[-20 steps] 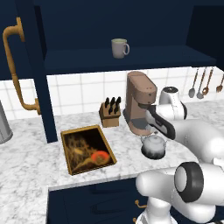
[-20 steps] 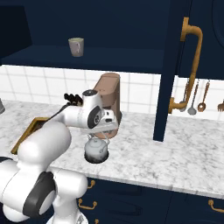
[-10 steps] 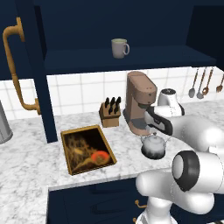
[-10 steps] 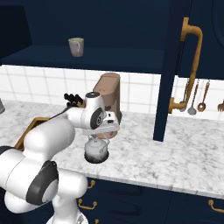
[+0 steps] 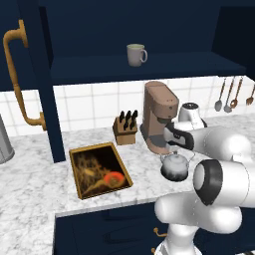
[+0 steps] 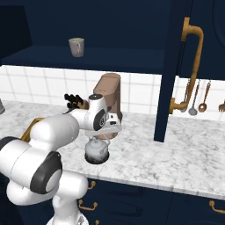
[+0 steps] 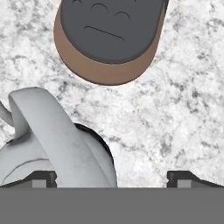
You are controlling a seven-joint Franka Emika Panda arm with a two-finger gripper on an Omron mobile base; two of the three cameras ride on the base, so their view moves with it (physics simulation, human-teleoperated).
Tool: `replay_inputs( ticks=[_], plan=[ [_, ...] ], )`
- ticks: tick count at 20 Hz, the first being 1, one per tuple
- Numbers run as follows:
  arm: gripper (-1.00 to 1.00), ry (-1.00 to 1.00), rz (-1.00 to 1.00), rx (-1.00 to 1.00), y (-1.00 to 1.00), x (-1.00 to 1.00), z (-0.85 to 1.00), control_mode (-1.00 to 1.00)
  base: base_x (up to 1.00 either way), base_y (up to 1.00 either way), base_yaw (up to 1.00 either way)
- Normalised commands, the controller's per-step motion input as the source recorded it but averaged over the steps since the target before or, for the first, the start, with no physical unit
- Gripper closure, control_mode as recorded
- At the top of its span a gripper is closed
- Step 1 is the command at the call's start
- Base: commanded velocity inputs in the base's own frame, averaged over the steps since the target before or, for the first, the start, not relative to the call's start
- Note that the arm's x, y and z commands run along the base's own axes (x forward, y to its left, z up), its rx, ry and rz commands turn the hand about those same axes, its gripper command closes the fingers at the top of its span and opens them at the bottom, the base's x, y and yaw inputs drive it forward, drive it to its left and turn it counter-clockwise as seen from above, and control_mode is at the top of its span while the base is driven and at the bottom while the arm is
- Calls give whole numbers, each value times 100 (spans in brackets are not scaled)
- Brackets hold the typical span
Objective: Pick the kettle from the counter and place it on the tray. Then pick the mug from the cabinet and place it on the tray. Then close the cabinet doors.
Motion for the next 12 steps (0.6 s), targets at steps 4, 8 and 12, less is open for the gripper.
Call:
replay_inputs(
  ticks=[4,8,12],
  plan=[
    [100,0,0,-2,9,-15,-13,-100,0,0,0],
    [100,-5,3,4,0,-18,-1,-100,0,0,0],
    [100,-6,8,11,0,-31,9,-100,0,0,0]
  ],
)
